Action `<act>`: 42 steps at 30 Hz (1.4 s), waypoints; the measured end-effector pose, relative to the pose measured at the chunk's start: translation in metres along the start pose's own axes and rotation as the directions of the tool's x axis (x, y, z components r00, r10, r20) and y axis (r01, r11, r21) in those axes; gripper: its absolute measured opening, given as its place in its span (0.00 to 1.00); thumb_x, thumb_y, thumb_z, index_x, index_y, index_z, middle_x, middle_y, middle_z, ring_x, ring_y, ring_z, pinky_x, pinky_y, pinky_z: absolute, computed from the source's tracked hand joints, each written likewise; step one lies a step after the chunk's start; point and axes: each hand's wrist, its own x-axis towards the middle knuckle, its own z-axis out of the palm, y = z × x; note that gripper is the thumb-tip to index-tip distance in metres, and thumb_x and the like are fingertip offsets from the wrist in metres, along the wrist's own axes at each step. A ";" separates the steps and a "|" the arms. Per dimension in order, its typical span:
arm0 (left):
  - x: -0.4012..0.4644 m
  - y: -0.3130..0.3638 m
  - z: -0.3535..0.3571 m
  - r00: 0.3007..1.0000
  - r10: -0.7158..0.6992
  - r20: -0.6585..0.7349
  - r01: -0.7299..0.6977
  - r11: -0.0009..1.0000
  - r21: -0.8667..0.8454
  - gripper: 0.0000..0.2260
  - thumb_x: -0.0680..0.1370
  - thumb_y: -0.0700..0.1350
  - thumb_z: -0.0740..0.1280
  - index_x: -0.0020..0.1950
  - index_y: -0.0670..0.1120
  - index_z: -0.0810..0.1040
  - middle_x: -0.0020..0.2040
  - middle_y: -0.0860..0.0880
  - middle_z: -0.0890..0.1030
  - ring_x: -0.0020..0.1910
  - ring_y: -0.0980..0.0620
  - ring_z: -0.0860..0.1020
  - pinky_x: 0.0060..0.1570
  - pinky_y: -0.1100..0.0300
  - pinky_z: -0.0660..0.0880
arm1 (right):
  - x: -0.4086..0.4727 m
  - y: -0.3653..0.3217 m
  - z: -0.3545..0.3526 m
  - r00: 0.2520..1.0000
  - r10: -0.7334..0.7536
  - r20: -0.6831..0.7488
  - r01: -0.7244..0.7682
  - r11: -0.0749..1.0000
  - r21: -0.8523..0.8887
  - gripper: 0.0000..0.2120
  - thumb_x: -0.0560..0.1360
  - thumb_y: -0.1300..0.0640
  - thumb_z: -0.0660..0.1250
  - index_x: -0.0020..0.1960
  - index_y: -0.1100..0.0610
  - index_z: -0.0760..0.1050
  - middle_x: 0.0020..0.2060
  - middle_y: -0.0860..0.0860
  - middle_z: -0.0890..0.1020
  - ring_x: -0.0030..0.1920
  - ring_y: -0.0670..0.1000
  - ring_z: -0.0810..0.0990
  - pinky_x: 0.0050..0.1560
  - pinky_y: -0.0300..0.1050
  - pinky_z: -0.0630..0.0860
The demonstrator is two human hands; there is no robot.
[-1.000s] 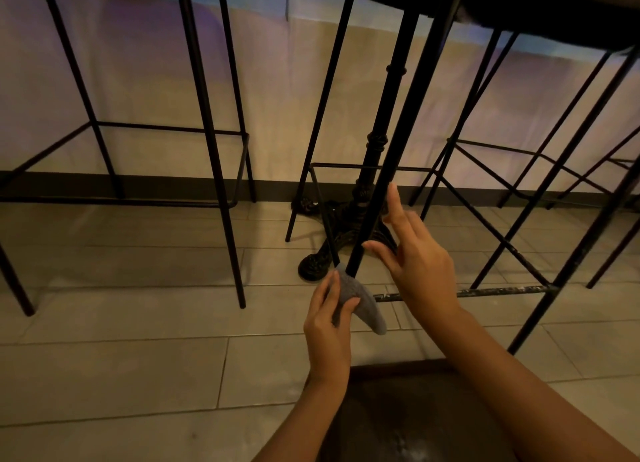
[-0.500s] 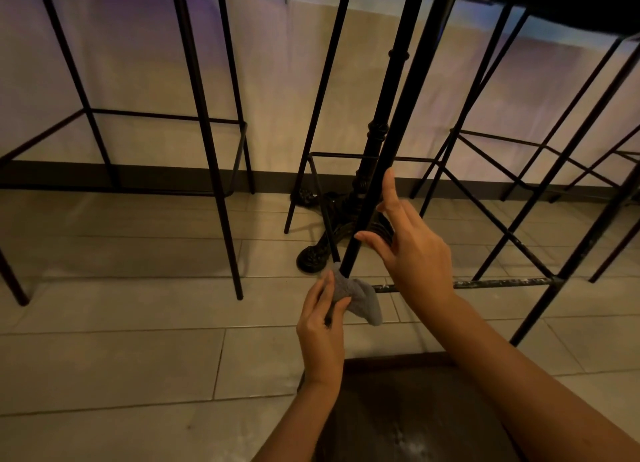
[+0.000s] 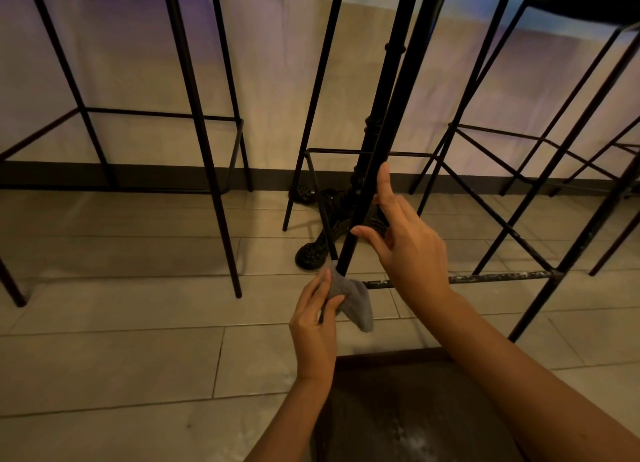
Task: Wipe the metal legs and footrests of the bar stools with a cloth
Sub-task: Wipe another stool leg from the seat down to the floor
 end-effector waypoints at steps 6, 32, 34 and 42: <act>-0.019 -0.022 -0.006 0.995 -0.104 0.012 0.103 0.995 0.012 0.22 0.71 0.30 0.68 0.62 0.46 0.72 0.60 0.48 0.76 0.60 0.70 0.71 0.59 0.76 0.67 | 0.000 -0.001 0.000 1.000 -0.007 -0.008 0.007 1.000 0.005 0.35 0.73 0.40 0.55 0.74 0.50 0.46 0.46 0.50 0.78 0.30 0.45 0.72 0.24 0.45 0.75; -0.028 -0.034 -0.007 0.968 -0.244 0.055 0.247 0.967 -0.065 0.19 0.74 0.32 0.66 0.64 0.43 0.72 0.60 0.54 0.75 0.58 0.73 0.70 0.57 0.78 0.67 | -0.004 0.000 0.006 1.000 0.009 -0.012 -0.008 0.999 0.040 0.34 0.74 0.42 0.56 0.74 0.50 0.45 0.46 0.50 0.79 0.31 0.44 0.72 0.25 0.45 0.76; -0.022 -0.030 -0.003 0.980 -0.194 0.040 0.197 0.977 -0.076 0.19 0.74 0.31 0.66 0.63 0.41 0.72 0.59 0.57 0.74 0.58 0.72 0.71 0.57 0.78 0.67 | -0.004 0.000 0.006 1.000 0.004 -0.015 -0.004 0.999 0.039 0.34 0.74 0.42 0.56 0.74 0.50 0.46 0.47 0.50 0.79 0.31 0.44 0.73 0.26 0.45 0.76; -0.036 -0.038 -0.008 0.982 -0.183 0.053 0.183 0.983 0.004 0.21 0.73 0.32 0.67 0.64 0.46 0.71 0.60 0.52 0.75 0.61 0.68 0.71 0.60 0.75 0.67 | -0.005 0.000 0.006 1.000 0.004 -0.016 -0.003 0.999 0.040 0.33 0.75 0.42 0.56 0.74 0.50 0.46 0.46 0.49 0.79 0.31 0.44 0.72 0.25 0.45 0.76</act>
